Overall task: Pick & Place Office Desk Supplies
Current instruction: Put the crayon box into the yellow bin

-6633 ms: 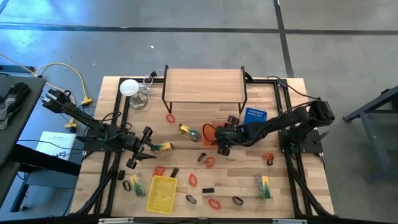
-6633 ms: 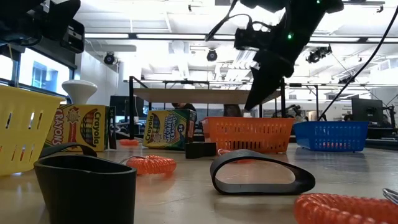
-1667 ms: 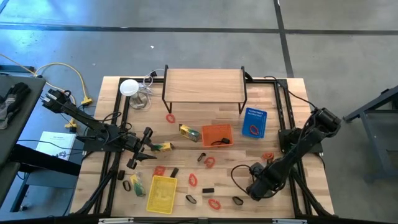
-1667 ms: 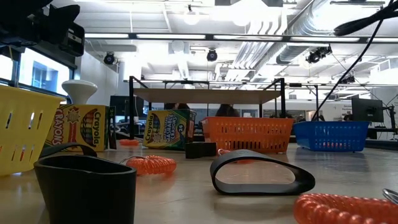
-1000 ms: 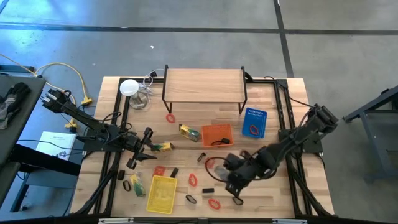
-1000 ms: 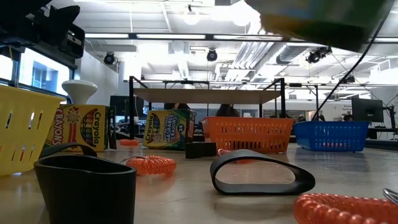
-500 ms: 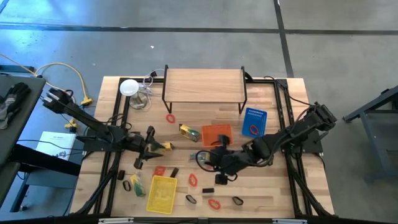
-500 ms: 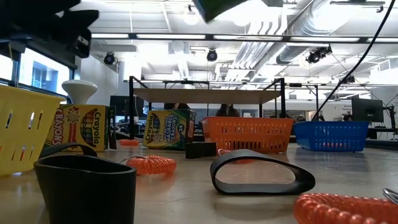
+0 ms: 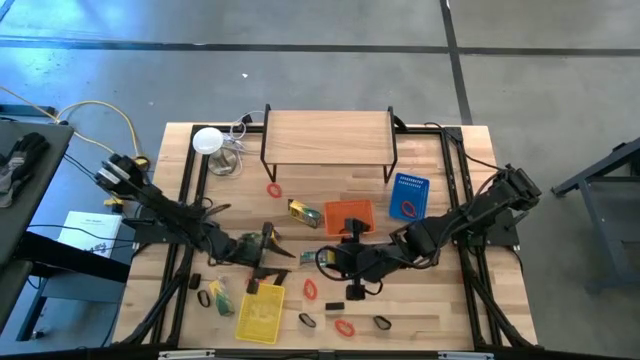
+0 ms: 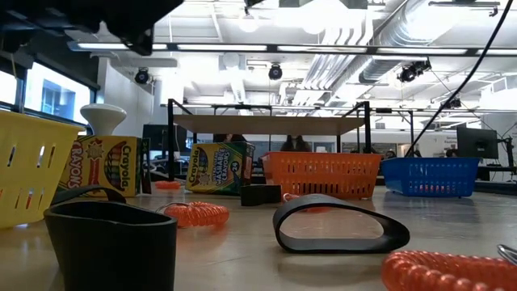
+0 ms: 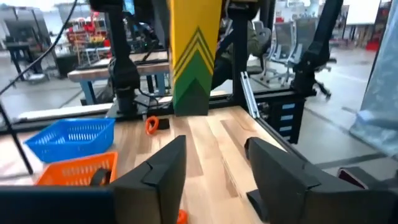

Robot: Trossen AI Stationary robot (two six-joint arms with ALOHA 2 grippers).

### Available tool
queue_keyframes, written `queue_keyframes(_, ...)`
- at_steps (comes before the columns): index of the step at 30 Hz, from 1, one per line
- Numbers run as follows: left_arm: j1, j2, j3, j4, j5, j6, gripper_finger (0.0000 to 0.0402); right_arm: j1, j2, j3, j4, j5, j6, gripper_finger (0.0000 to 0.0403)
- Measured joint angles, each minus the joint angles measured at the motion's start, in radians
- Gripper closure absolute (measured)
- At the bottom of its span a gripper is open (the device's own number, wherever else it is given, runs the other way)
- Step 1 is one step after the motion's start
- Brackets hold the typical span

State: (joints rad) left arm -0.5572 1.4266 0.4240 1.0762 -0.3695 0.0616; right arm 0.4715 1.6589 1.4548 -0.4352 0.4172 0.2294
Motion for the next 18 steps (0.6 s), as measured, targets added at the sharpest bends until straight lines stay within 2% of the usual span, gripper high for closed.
queue_keyframes(8,0.007,0.133,0.116,0.11,-0.027,0.124,0.0165,0.001,0.002,0.0,0.031,0.0,-0.052,0.0309)
queue_keyframes(18,0.071,0.137,0.126,0.132,-0.031,0.041,0.016,0.001,0.002,0.0,0.057,-0.002,-0.078,0.0309)
